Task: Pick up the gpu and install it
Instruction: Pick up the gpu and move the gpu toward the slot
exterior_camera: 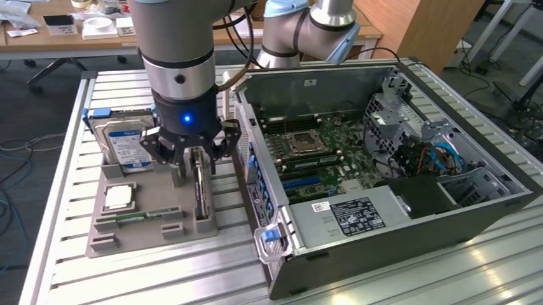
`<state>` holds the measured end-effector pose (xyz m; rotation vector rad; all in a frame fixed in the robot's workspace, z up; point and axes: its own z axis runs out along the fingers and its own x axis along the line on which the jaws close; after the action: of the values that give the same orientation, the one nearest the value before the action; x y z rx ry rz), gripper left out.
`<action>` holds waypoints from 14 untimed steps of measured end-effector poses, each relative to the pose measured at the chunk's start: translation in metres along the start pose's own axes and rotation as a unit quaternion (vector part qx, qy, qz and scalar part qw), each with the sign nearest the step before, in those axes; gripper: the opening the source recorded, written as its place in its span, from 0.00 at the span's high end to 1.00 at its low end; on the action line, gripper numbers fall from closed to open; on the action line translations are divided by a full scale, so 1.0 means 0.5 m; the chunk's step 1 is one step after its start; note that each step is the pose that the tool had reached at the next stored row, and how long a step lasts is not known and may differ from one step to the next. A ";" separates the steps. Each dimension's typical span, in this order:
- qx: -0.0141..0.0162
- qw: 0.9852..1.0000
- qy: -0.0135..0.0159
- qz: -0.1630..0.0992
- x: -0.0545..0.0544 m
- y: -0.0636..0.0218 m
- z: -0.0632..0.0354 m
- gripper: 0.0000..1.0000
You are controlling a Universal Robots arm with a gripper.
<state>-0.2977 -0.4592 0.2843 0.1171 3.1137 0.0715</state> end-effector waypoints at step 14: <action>0.000 1.000 0.000 0.000 0.006 0.000 0.024 0.47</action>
<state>-0.3002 -0.4587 0.2721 0.1170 3.1136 0.0717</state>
